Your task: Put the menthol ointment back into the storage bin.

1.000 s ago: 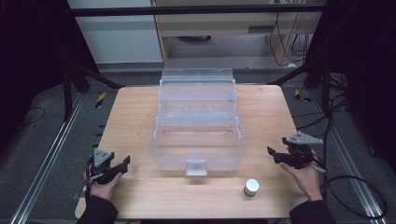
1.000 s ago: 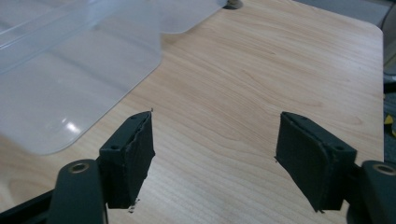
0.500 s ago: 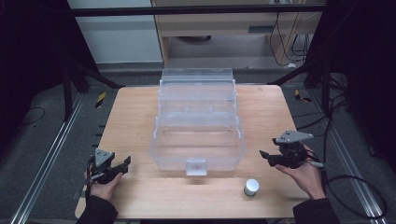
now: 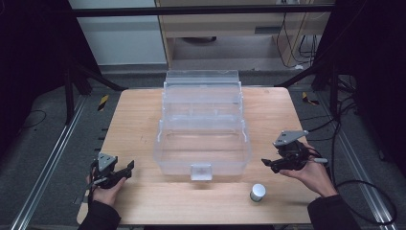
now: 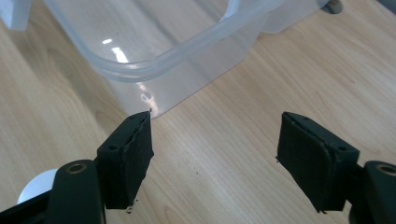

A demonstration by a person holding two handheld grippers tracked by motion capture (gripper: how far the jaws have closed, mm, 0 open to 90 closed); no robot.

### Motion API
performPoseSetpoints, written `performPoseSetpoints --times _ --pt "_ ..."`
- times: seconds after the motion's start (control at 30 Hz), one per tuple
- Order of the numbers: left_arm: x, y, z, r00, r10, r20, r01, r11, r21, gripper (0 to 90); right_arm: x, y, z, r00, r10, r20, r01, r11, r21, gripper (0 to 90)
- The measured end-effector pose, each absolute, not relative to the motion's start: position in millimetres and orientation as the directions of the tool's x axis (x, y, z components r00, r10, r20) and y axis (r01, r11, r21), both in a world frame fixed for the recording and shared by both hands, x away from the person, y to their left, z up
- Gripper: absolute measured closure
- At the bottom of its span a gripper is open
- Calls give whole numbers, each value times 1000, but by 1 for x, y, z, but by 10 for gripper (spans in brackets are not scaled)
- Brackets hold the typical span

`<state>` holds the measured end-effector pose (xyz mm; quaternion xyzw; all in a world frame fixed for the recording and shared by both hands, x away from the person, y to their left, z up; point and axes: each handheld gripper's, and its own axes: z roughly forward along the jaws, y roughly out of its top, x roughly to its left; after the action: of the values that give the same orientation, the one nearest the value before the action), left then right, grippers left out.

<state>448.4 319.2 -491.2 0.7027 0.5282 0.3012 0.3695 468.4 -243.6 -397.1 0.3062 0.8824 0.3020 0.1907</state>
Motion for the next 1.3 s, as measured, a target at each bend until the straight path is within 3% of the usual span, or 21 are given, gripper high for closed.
performPoseSetpoints --times 0.53,0.7,1.3 --pt "448 317 -491 268 963 39 516 -177 838 294 458 -224 -382 -839 527 -134 373 737 563 256" --pt "448 317 -490 269 962 38 515 -177 839 294 452 -210 -381 -879 460 -124 347 797 494 261" --pt "448 316 -490 275 961 40 514 -182 838 295 440 -191 -386 -937 332 -107 270 885 379 286"
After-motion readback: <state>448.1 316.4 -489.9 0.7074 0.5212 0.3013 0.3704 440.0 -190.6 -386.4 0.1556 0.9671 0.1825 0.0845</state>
